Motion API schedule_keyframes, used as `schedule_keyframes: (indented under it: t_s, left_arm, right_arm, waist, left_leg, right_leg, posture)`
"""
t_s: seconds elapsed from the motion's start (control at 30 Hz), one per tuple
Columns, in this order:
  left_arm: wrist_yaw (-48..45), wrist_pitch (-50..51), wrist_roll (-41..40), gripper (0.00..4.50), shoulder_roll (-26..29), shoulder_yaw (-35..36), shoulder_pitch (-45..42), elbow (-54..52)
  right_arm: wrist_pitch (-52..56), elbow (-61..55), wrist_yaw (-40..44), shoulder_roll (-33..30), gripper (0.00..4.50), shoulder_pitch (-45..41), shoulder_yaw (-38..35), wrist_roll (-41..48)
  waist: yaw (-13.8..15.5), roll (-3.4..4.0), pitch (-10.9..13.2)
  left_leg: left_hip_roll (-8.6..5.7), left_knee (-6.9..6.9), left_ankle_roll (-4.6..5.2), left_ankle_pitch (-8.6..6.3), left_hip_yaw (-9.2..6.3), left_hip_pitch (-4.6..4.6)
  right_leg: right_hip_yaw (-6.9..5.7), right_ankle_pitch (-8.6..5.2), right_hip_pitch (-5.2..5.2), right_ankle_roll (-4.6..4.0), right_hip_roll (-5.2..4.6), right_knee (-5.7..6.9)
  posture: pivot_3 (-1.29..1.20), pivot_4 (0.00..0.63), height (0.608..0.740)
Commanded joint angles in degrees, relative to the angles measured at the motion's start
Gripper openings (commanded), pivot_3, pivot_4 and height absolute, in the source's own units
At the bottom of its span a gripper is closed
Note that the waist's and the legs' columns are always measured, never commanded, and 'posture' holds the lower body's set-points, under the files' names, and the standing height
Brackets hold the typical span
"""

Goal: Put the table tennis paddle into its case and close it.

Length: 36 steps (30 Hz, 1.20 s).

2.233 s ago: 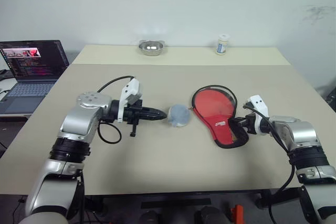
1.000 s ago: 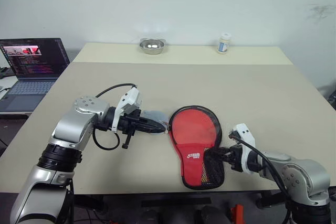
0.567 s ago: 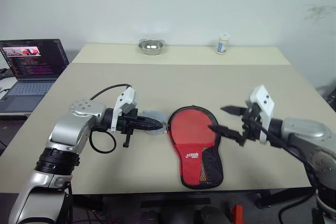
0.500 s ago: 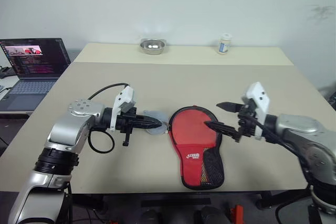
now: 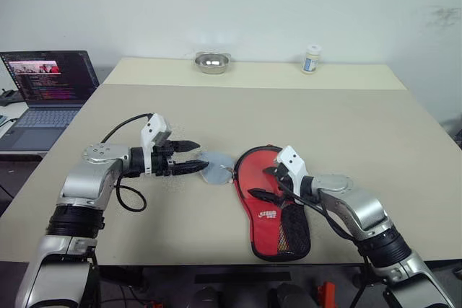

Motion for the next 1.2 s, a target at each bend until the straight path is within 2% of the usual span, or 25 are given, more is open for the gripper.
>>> schedule_keyframes:
  t_s: [0.03, 0.27, 0.47, 0.5, 0.53, 0.8, 0.93, 1.03, 1.2]
  left_arm:
    - [-1.5, -5.4, 3.4, 4.49, -1.9, -2.6, -3.4, 4.3]
    - [-2.4, -16.1, 10.2, 4.49, -8.1, -6.5, -11.2, 20.8]
    - [-5.8, -19.5, 12.7, 4.49, -10.1, -7.7, -11.9, 25.0]
    - [-6.9, -19.5, 12.8, 4.14, -10.0, -7.9, -11.5, 24.9]
    - [-7.8, -19.5, 12.9, 3.97, -9.7, -8.0, -11.1, 24.8]
    - [-10.7, -18.8, 15.0, 1.42, -7.7, -8.7, -9.6, 23.9]
    - [-11.1, -18.7, 15.7, 0.49, -6.9, -9.3, -8.9, 23.6]
    - [-9.6, -19.5, 16.4, 0.34, -6.9, -9.0, -9.2, 24.1]
    - [4.3, -25.2, 20.8, 0.34, -8.5, -7.5, -16.5, 32.0]
  right_arm:
    - [-1.1, -0.7, 0.6, 0.6, 4.50, 0.0, 0.0, -0.8]
    - [0.2, -3.0, -0.2, 0.7, 4.50, 1.1, -0.6, -1.3]
    - [1.2, -3.8, -2.3, 0.5, 4.50, 1.6, -1.8, -2.6]
    - [1.2, -3.5, -3.0, 0.5, 4.50, 1.7, -2.1, -2.9]
    - [1.1, -3.1, -3.5, 0.5, 4.50, 1.9, -2.1, -3.3]
    - [0.7, -0.9, -4.7, 1.1, 4.50, 2.3, -1.6, -5.3]
    - [0.3, 0.1, -4.6, 2.3, 4.50, 1.8, -0.6, -5.9]
    - [0.1, 1.0, -4.2, 2.9, 4.50, 1.7, 0.3, -6.6]
    - [-0.3, 3.8, -3.7, 2.5, 4.50, 2.6, 2.7, -9.3]
  waist:
    - [0.0, 0.00, 0.0]
    - [0.0, -0.02, 0.0]
    - [-0.1, -0.02, 0.0]
    - [-0.1, -0.02, 0.0]
    - [0.0, -0.03, 0.0]
    - [-0.1, -0.04, -0.2]
    - [-0.1, -0.05, -0.3]
    - [-0.2, -0.03, -0.4]
    - [-0.2, -0.04, -0.7]
  left_leg:
    - [0.00, 0.01, -0.01, 0.00, 0.00, 0.00]
    - [-0.02, 0.01, -0.01, 0.01, 0.01, -0.01]
    - [-0.01, 0.01, -0.01, 0.00, 0.01, -0.01]
    - [-0.01, 0.01, -0.01, 0.00, 0.00, -0.01]
    - [-0.01, 0.01, -0.01, 0.01, 0.00, -0.01]
    - [-0.01, 0.02, -0.01, 0.00, 0.00, 0.06]
    - [0.00, 0.02, -0.01, 0.00, -0.01, 0.15]
    - [0.00, 0.02, 0.00, 0.00, 0.00, 0.22]
    - [0.02, 0.01, 0.00, 0.00, 0.01, 0.42]
  right_leg:
    - [-0.01, 0.00, 0.00, 0.00, 0.00, 0.00]
    - [-0.01, 0.00, 0.00, -0.01, 0.02, -0.01]
    - [0.00, 0.01, 0.00, 0.00, 0.01, 0.00]
    - [-0.01, 0.01, 0.00, 0.00, 0.01, 0.01]
    - [-0.01, 0.01, 0.00, 0.00, 0.01, 0.01]
    - [-0.01, 0.01, 0.07, 0.00, 0.00, 0.01]
    - [-0.01, 0.01, 0.16, 0.00, 0.01, 0.01]
    - [0.01, 0.01, 0.20, 0.00, 0.01, 0.03]
    - [0.02, 0.00, 0.35, 0.00, 0.00, 0.04]
  posture:
    - [0.00, 0.150, 0.740]
    - [0.00, 0.150, 0.740]
    - [0.00, 0.150, 0.740]
    - [0.00, 0.150, 0.740]
    - [0.00, 0.150, 0.740]
    - [0.00, 0.150, 0.740]
    - [0.00, 0.150, 0.740]
    - [0.00, 0.150, 0.740]
    - [0.00, 0.150, 0.740]
